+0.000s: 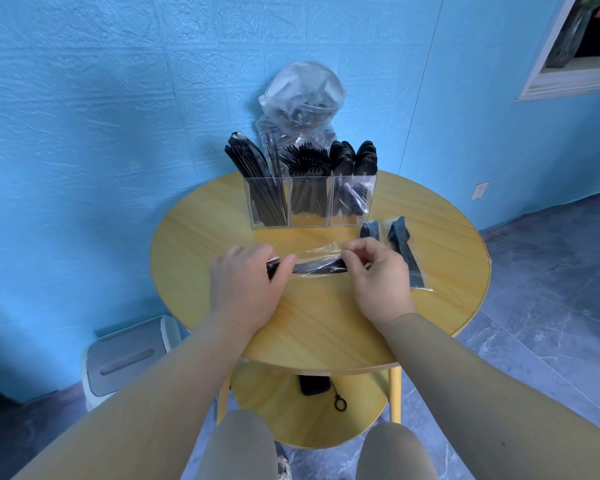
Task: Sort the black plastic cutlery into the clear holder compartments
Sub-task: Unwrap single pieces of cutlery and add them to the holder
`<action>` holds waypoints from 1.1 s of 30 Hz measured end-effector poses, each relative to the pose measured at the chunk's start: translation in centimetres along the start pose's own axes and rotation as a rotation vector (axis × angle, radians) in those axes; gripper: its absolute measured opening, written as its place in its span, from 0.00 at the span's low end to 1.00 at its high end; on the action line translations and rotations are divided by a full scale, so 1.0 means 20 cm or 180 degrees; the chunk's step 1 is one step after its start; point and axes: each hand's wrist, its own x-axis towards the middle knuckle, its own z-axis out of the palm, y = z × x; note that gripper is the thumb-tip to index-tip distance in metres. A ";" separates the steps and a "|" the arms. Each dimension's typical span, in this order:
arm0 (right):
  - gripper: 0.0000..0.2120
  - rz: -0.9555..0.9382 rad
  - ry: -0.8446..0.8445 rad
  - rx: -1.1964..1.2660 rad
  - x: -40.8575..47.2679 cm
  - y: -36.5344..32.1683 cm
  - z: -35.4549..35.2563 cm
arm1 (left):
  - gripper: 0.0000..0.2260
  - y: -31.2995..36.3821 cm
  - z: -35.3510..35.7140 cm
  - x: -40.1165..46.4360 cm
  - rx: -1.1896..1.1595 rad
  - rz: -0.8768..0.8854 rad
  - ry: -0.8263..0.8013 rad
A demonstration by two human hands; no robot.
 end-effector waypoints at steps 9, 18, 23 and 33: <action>0.08 -0.0275 -0.0211 -0.0275 -0.01 0.00 0.01 | 0.22 0.01 0.05 0.00 0.0464 0.0672 0.0066; 0.05 -0.0373 -0.0610 -0.0223 0.02 -0.03 0.03 | 0.22 0.00 0.06 0.02 0.0283 0.0754 -0.0036; 0.07 -0.0418 -0.0568 0.0065 0.01 -0.01 0.02 | 0.16 0.00 0.07 0.03 0.0248 0.0578 -0.0372; 0.05 -0.0768 -0.0565 -0.0424 0.03 0.01 0.03 | 0.19 0.00 0.07 0.03 0.0526 0.0687 -0.0368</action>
